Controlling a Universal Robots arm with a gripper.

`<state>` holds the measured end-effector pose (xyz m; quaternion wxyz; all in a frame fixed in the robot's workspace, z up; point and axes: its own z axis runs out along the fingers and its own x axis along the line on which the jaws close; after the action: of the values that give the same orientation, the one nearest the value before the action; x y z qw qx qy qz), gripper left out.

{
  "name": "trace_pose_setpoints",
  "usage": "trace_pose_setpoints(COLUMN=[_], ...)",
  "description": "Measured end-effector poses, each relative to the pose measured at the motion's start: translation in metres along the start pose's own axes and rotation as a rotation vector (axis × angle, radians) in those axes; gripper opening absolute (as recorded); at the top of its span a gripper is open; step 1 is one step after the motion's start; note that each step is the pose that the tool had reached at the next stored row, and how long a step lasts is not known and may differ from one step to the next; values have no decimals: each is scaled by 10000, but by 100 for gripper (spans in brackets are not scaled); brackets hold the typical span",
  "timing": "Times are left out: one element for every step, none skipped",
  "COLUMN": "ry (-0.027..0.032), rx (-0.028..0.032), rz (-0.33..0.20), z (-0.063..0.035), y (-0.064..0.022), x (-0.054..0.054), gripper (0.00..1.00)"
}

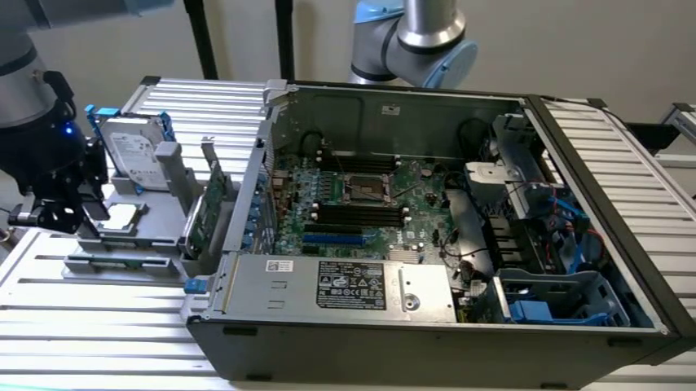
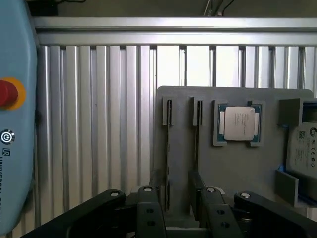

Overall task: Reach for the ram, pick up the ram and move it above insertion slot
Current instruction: 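Pick up the ram and move it above insertion slot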

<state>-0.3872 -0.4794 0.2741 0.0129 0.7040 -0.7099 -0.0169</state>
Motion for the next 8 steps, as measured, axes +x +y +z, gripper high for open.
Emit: trace_pose_setpoints(ry=[0,-1,-2,-1,-1,-3,-2,-2], rx=[18,37,55,71,89,108,122,138], rz=[0,1,0,0,0,0,0,0], z=[17,35,51,67,86,103,119,136], y=[-1,-1,-2,-3,-4,-5,-6,-6], x=[7,15,23,31,41,48,54,58], gripper=[36,36,36,36,36,36,36,36])
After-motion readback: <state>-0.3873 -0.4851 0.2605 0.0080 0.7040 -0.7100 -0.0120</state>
